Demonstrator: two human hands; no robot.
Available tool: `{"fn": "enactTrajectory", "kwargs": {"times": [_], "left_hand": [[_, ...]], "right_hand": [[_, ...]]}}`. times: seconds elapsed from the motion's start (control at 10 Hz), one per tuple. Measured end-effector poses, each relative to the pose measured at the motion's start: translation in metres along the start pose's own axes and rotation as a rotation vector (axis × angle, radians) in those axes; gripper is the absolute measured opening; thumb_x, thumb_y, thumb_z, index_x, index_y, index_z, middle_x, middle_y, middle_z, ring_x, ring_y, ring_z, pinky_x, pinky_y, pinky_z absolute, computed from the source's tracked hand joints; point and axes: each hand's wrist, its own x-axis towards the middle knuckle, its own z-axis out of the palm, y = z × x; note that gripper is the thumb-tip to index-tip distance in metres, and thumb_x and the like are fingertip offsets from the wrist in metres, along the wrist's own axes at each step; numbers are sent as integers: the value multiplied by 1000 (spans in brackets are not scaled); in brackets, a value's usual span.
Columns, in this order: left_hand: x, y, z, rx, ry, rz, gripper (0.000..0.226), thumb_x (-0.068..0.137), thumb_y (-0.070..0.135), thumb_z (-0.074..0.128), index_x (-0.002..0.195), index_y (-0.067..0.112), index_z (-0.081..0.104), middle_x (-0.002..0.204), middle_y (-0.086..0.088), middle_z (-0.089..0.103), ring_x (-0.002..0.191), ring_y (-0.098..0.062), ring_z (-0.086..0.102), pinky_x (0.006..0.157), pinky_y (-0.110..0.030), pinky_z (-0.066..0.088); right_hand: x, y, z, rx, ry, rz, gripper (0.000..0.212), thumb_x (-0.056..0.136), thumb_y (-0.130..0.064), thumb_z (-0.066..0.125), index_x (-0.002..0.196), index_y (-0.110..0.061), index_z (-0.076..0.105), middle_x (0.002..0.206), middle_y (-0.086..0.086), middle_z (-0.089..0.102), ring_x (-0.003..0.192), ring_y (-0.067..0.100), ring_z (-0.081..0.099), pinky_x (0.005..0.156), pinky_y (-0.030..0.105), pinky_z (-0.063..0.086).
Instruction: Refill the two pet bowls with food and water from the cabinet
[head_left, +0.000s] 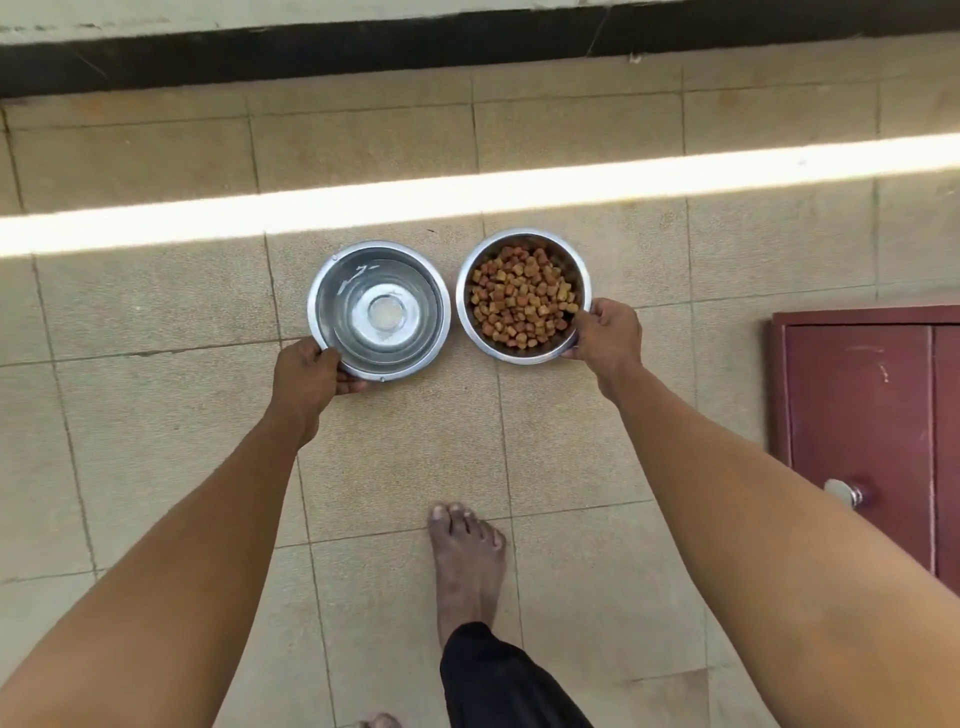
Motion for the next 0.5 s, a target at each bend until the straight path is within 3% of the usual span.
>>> {"fn": "enactTrajectory", "kwargs": {"times": [0.2,0.3,0.4,0.5], "left_hand": [[0,-6,-4,41,-34,6,18,104,13,52,111,4,66,81,-12,73,59,-15,74,61,-32,61],[-5,-7,-3,120,13,-33,36,106,32,48,116,1,63,90,-17,73,68,-24,74,63,-36,59],[-30,7,-8,470,127,72,51,105,45,41,121,0,59,106,-20,70,99,-37,67,75,-37,47],[-78,26,-13,757,146,267,51,106,35,44,138,-4,46,120,-25,64,117,-42,58,85,-42,43]], "right_hand": [[-8,6,1,35,-20,5,20,99,-9,58,114,-7,71,99,11,78,83,22,79,63,31,65],[-22,1,0,46,-11,58,27,97,-21,64,121,-9,69,104,5,76,90,21,78,67,31,65],[-44,-9,-8,-83,18,61,41,92,-36,68,125,-13,63,120,6,71,112,25,70,95,44,60],[-92,-27,-21,-293,5,9,64,96,-38,67,147,-6,47,144,15,59,130,31,58,99,36,47]]}}
